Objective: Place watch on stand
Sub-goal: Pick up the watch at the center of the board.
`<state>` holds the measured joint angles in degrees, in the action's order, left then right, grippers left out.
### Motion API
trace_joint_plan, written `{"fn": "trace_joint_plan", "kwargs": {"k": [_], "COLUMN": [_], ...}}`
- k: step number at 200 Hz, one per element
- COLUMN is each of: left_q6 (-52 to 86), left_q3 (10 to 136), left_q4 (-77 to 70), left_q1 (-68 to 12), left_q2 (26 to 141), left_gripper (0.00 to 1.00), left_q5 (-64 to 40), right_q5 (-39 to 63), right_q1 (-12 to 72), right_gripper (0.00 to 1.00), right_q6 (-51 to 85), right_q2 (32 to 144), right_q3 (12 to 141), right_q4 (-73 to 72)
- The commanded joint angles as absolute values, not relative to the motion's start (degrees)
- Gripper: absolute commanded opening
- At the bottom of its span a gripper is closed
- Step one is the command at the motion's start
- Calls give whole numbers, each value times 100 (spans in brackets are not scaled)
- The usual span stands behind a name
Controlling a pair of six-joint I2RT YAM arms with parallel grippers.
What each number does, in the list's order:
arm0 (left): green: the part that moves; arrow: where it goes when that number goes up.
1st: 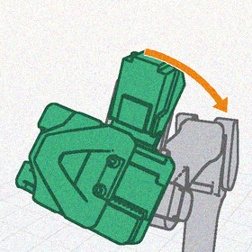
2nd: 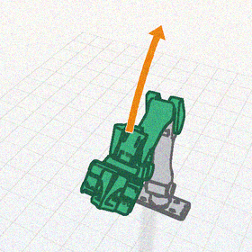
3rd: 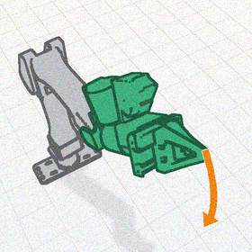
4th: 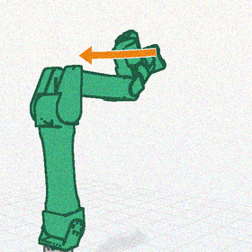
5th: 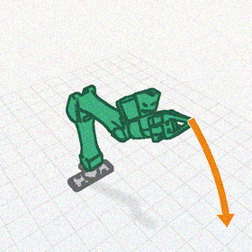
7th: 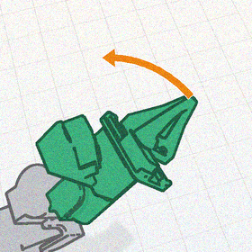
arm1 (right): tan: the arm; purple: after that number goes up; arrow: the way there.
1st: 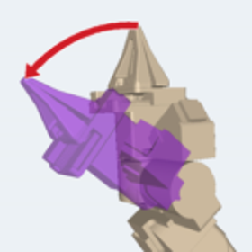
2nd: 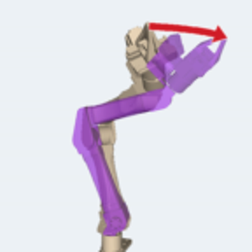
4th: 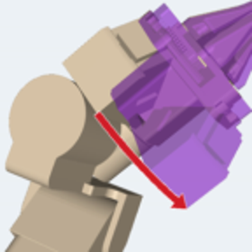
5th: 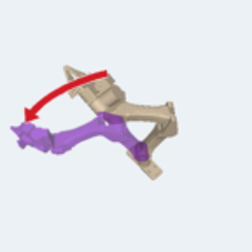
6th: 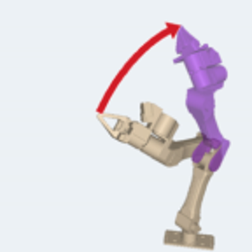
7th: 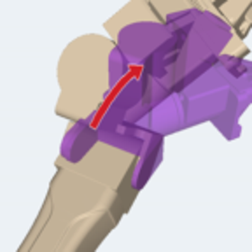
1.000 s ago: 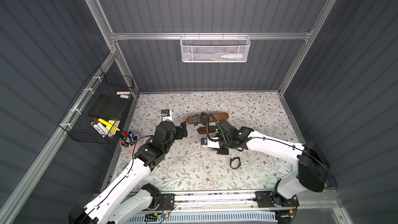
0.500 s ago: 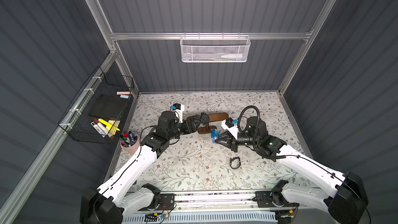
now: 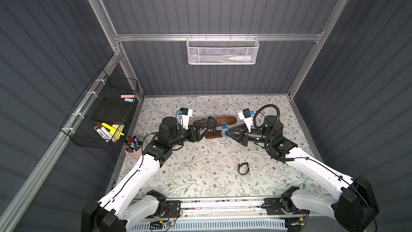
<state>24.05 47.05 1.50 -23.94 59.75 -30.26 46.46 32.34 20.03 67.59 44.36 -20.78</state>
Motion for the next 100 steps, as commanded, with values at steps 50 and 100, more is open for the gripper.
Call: {"fn": "trace_joint_plan", "kwargs": {"k": [50,100], "left_q6": [-818,-2614], "left_q3": [4306,3837], "left_q4": [-797,-1550], "left_q1": [-2598,-3004], "left_q2": [5441,5559], "left_gripper": [64,58], "left_q5": [-2745,-2287], "right_q5": [5021,5159], "right_q1": [3118,3118], "right_gripper": [0,0], "right_q6": [3946,4930], "right_q2": [7438,8031], "right_q3": [4707,4860], "right_q4": [-3203,-4091]}}
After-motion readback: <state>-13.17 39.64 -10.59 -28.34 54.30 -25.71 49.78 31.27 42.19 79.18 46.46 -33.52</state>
